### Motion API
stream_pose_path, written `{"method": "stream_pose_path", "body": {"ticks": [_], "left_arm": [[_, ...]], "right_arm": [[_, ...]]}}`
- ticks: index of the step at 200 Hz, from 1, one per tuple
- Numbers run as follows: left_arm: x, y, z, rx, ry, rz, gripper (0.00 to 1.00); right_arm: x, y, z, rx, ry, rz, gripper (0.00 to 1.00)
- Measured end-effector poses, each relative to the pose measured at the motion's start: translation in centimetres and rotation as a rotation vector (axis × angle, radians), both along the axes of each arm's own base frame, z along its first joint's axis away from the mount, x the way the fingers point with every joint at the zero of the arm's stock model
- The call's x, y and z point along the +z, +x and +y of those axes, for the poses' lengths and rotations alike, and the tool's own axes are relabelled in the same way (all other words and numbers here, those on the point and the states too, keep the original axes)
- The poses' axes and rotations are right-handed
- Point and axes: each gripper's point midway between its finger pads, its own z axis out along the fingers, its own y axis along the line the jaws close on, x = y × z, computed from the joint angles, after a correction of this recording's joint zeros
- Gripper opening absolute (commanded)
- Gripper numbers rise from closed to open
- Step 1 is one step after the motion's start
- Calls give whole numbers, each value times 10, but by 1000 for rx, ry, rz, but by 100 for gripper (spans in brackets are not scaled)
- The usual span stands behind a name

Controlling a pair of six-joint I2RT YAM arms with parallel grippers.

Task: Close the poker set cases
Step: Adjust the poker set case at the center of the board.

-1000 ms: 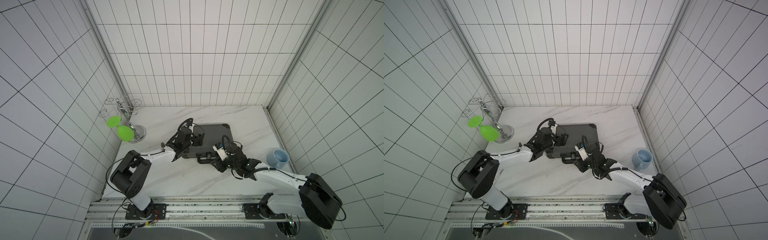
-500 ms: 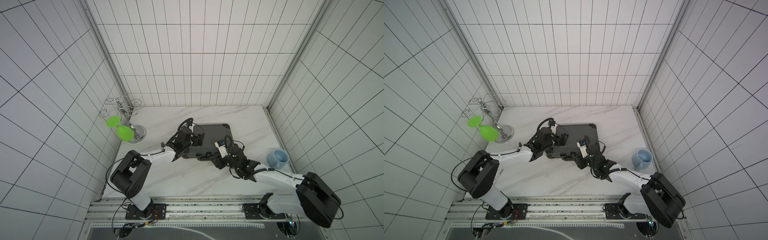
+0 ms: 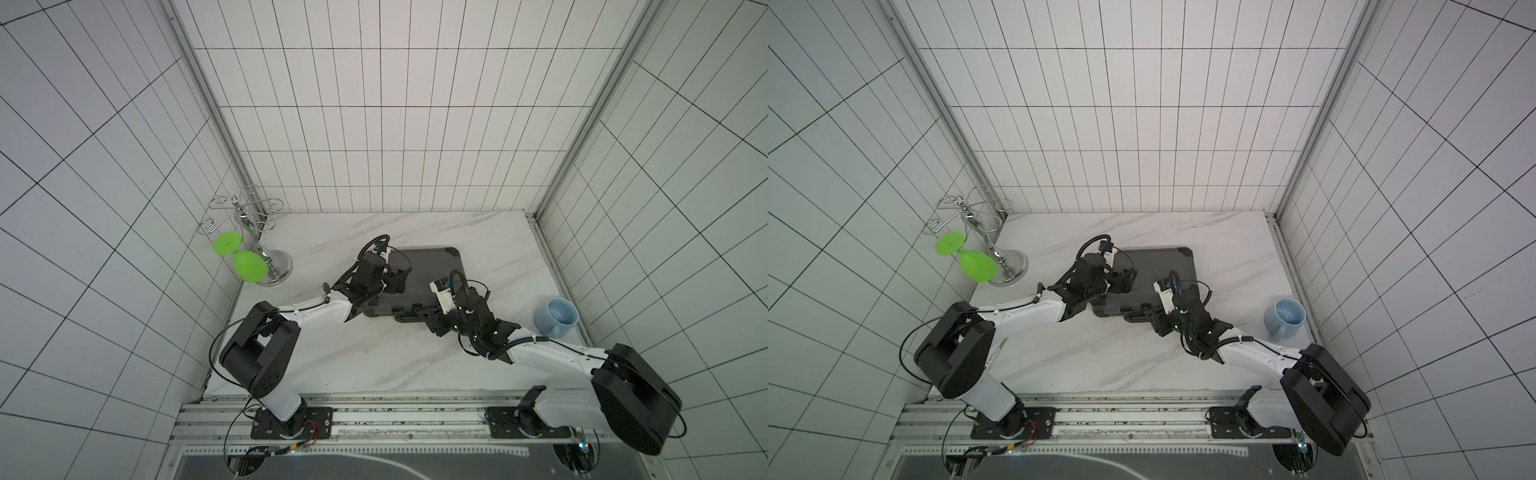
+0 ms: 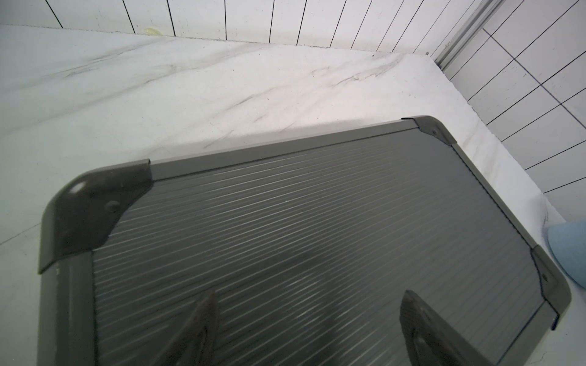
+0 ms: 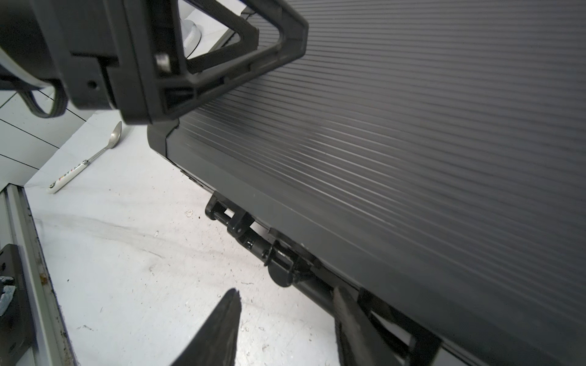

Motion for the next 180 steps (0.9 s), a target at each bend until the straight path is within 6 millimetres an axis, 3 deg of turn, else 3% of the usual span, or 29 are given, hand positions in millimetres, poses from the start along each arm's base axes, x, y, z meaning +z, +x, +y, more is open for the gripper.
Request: {"method": "stream_pose_path", "body": {"ticks": [26,35,59,78,109,123,148,180], "left_arm": [[-4,6,-1,11,12,-7,84],[-5,12,-2,16,5,-14,83],[-5,27,-4,21,-52,-43,82],[-5,33,-2,22,-96,-59,81],[-4,38,-5,18,-132,-77,82],[-4,39,-6,14,-141,-82,82],[-4,40,-7,10,-148,-87,81],[-4,40,-7,8,-151,-86,82]], "right_arm": [[-16,-1,-14,-9,-116,-1,49],[-21,-2,-19,-7,-160,-1,55],[-19,0,-26,-4,-250,-59,57],[-2,7,-33,-23,-304,-169,59],[58,15,-35,-52,-291,-460,60],[66,11,-35,-39,-314,-546,60],[54,9,-28,19,-417,-596,59],[17,-2,-10,128,-579,-624,59]]}}
